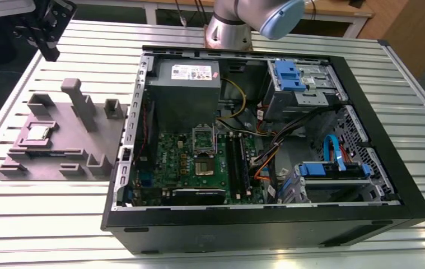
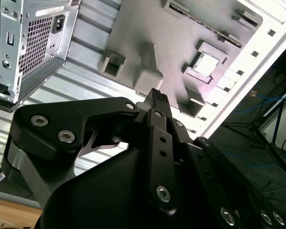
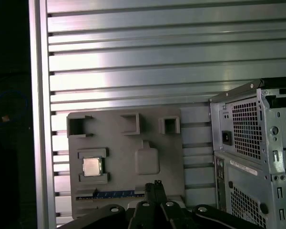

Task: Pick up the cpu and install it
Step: 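Reach for the cpu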

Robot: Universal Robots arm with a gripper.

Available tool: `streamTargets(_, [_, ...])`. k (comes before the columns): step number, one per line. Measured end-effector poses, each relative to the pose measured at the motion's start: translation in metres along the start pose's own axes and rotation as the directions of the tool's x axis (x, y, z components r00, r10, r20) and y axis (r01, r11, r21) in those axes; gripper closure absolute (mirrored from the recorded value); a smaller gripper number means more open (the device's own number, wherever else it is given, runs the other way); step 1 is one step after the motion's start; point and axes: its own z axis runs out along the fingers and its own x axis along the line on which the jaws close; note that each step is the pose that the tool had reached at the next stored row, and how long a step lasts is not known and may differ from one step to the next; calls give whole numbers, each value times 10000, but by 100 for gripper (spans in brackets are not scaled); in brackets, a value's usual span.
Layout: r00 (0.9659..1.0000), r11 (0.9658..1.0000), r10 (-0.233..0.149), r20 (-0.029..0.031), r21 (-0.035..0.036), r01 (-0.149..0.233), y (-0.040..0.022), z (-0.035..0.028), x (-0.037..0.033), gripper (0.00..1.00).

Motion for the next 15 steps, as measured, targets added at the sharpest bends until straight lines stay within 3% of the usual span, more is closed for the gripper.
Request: streamTargets(15, [10000,10000,-1,0,0,1,-10,2,124,89])
